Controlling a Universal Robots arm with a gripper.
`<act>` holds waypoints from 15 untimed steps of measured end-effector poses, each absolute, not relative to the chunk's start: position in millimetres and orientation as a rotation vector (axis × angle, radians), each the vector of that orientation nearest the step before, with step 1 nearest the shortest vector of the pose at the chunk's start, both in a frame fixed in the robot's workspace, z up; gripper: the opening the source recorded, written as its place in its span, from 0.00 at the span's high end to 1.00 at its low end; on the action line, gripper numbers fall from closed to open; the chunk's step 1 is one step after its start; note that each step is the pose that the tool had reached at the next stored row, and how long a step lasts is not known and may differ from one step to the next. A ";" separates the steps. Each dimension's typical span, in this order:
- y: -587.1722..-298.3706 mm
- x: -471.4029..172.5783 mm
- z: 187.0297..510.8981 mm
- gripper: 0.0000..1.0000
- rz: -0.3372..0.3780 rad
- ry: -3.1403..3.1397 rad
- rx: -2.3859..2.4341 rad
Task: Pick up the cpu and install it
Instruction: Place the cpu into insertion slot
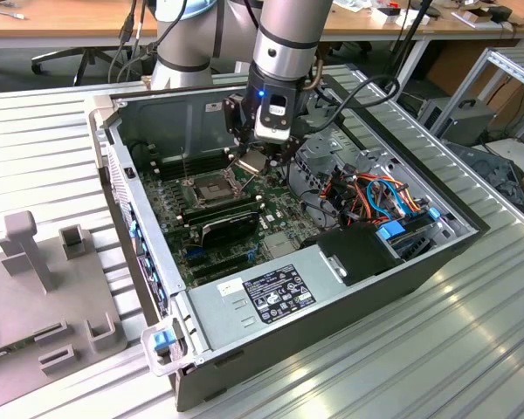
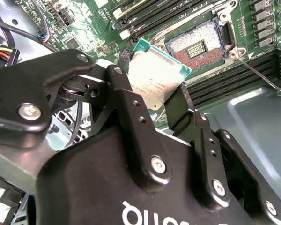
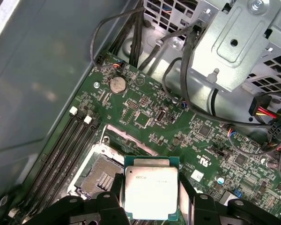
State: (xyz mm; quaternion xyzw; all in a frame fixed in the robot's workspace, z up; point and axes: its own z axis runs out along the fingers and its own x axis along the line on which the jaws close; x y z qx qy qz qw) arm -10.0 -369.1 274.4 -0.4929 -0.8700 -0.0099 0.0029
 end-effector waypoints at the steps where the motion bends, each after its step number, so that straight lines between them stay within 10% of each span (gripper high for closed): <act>1: -369.1 -10.0 274.4 0.45 -0.031 -2.723 -1.555; 15: -369.1 -10.0 274.0 0.45 -0.032 -2.649 -1.680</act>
